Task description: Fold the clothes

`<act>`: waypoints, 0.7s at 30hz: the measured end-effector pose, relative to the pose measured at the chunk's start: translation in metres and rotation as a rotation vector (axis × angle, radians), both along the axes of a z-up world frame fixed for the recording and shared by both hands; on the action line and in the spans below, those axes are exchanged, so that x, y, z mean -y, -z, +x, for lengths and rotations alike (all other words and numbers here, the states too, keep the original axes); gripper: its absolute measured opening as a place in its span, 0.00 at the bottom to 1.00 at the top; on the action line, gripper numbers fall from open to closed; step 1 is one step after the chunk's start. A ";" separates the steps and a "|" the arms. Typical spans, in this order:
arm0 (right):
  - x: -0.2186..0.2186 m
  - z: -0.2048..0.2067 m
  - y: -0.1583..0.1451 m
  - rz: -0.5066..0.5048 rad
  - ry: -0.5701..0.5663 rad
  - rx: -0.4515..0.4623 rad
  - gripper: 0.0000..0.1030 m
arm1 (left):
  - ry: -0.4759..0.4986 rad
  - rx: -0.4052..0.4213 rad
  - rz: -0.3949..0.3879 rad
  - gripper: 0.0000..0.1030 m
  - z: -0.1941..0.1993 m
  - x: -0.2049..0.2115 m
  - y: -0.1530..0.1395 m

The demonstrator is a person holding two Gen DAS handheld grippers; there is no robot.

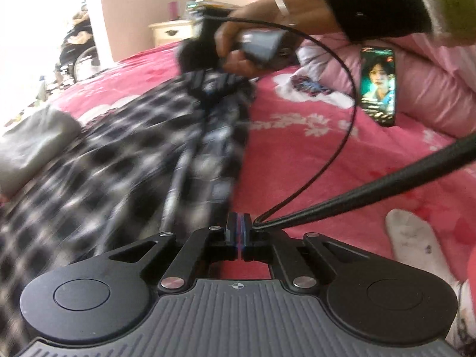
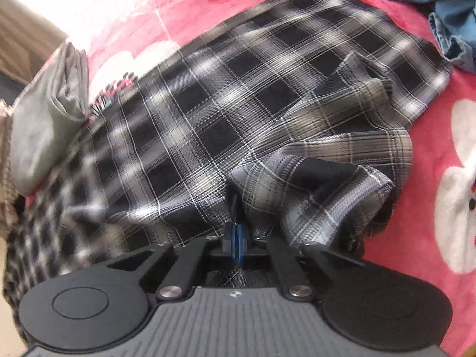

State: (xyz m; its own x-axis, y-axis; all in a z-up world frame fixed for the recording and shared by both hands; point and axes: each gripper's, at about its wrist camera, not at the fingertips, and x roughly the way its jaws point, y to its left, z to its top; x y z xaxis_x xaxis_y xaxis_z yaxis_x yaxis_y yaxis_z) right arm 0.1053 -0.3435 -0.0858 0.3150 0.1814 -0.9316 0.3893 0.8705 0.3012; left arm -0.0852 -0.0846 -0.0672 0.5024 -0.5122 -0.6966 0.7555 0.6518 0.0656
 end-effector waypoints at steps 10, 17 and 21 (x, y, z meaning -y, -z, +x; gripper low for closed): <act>0.033 -0.072 -0.061 0.044 0.008 0.221 0.02 | -0.123 0.005 0.100 0.33 0.004 -0.041 0.006; 0.058 -0.158 -0.096 0.073 0.101 0.352 0.02 | -0.046 0.013 0.158 0.33 -0.014 -0.046 0.011; 0.070 -0.213 -0.080 0.076 0.196 0.338 0.02 | 0.014 0.020 0.197 0.33 -0.030 -0.049 0.013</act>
State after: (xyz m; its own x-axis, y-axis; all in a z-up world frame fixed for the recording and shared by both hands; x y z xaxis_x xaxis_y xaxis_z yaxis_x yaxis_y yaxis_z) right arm -0.1080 -0.4137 -0.0055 0.6368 0.1517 -0.7560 0.4141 0.7597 0.5013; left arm -0.1156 -0.0357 -0.0797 0.5109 -0.3742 -0.7739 0.7616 0.6145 0.2057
